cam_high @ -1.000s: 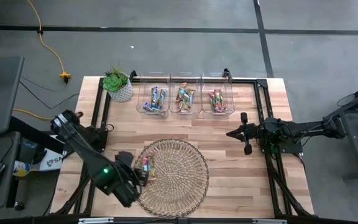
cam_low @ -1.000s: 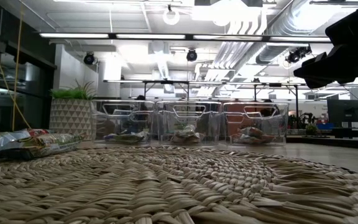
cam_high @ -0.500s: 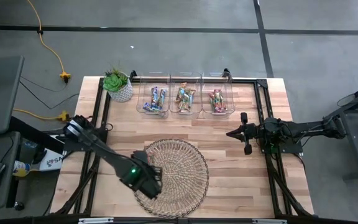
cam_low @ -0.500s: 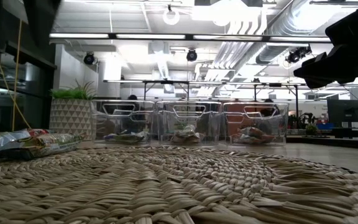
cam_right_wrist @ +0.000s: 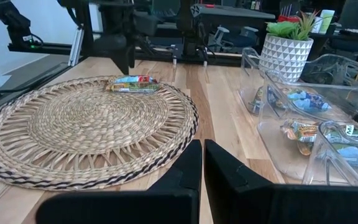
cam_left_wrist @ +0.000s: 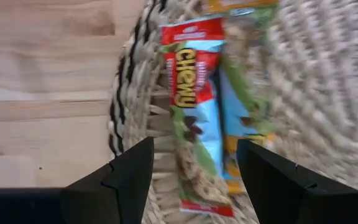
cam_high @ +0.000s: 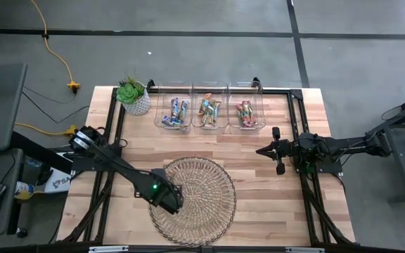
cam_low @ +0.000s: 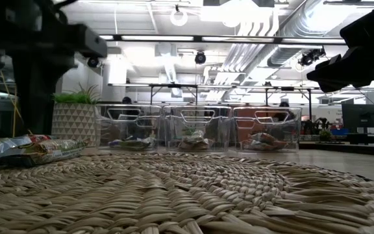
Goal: Pick and place Granola Bars by type
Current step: Put the red granola bar into the right transparent bin
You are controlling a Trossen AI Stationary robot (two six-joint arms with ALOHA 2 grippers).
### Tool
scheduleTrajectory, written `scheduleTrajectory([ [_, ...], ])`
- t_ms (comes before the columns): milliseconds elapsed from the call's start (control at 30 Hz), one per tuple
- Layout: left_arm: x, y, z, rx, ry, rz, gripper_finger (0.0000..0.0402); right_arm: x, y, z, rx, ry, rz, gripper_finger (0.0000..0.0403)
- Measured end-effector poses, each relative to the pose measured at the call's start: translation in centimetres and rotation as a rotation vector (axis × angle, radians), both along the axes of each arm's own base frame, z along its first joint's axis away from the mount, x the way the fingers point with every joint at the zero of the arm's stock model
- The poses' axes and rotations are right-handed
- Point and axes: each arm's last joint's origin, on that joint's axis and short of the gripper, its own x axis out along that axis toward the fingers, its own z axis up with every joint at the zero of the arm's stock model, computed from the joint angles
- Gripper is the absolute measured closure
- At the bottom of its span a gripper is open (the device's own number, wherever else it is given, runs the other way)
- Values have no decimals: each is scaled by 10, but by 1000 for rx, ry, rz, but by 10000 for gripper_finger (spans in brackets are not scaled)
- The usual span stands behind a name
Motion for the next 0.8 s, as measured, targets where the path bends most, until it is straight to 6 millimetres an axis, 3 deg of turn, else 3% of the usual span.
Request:
scheduleTrajectory([
  [800, -7, 4, -39, -58, -48, 27, 177, 0, 0, 0, 0, 0, -1, 402],
])
